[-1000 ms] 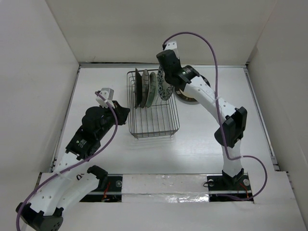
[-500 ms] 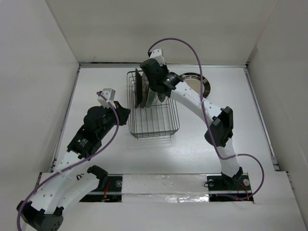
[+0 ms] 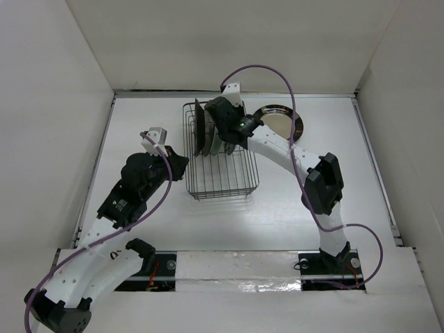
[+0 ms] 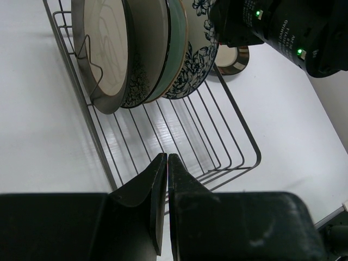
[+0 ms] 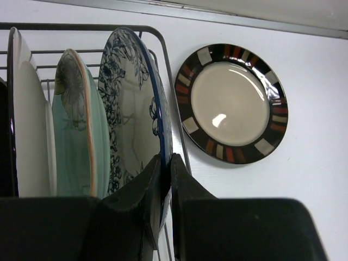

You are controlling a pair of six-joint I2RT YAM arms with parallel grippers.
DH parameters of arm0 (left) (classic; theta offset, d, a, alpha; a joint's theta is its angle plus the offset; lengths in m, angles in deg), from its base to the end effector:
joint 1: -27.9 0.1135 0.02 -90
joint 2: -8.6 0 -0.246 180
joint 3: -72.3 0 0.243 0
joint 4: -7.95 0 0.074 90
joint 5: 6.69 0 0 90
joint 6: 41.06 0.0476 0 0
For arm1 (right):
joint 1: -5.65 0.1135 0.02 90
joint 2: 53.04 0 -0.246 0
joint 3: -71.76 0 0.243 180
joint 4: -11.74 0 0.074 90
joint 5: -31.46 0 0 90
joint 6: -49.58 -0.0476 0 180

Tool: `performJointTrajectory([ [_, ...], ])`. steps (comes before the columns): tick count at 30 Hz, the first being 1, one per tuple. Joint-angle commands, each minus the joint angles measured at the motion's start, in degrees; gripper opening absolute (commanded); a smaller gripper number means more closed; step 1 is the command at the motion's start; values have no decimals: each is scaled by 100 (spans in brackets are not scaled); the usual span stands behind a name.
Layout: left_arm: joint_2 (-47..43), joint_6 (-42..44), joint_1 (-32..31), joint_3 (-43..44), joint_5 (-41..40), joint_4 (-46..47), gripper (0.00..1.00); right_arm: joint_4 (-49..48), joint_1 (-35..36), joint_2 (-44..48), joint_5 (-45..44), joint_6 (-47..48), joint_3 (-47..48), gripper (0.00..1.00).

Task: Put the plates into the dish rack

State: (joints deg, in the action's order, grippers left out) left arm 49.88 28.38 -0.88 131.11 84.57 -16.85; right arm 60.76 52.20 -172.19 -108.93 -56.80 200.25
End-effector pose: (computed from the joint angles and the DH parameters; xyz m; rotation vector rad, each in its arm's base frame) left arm 0.1638 -0.0912 0.3336 0.1417 1.7362 -0.6576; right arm 0.3429 0.3087 0.3012 -0.0917 2.0009 -0.3053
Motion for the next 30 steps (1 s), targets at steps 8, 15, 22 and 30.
performJointTrajectory([
  [8, 12, 52, 21, -48, 85, 268, 3, -606, 13, 1111, 705, -445, -608, 44],
  [15, 126, 43, 21, -21, -20, 242, 3, -1940, -321, 2858, 1356, -226, -2241, 59],
  [22, 249, 60, 21, 58, -258, 189, 0, -4585, -2094, 4189, 2989, -1128, -5159, 0],
  [30, -14, 87, 21, 5, -731, 303, 0, -5571, -3800, 3365, 4184, -2536, -6470, 49],
])
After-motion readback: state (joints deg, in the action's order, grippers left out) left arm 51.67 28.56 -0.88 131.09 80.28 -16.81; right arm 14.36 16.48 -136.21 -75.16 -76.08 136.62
